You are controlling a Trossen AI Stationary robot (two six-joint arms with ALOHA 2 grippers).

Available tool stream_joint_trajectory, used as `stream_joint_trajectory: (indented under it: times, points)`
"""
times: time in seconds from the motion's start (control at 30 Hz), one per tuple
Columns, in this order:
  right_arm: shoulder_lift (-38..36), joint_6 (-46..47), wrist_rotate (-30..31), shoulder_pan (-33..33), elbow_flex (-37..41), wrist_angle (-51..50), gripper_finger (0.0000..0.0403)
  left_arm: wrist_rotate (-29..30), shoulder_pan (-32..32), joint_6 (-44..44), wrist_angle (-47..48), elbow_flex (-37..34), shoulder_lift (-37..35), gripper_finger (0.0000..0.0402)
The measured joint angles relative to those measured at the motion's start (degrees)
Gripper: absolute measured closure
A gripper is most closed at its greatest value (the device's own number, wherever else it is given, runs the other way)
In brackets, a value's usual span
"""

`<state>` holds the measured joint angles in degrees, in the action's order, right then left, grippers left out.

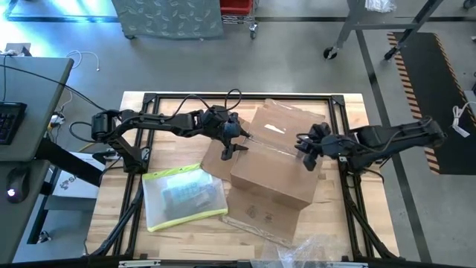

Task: Unpack boxes
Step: Break down the cardboard box using the silver cutter until it is fully flat

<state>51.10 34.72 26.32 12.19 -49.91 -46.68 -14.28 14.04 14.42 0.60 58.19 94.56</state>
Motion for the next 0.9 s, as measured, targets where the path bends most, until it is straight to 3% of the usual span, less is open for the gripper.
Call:
stream_joint_trajectory:
  times: [0.33,0.9]
  points:
    - [-5.1,8.0,-0.2,2.5,-0.4,-8.3,0.0347,0.0,0.0,-0.3,-0.2,0.0,0.0,0.0170]
    - [-0.1,11.8,-4.1,2.5,-13.9,-30.0,0.0347,0.2,0.1,-1.1,-0.9,0.0,0.1,0.0170]
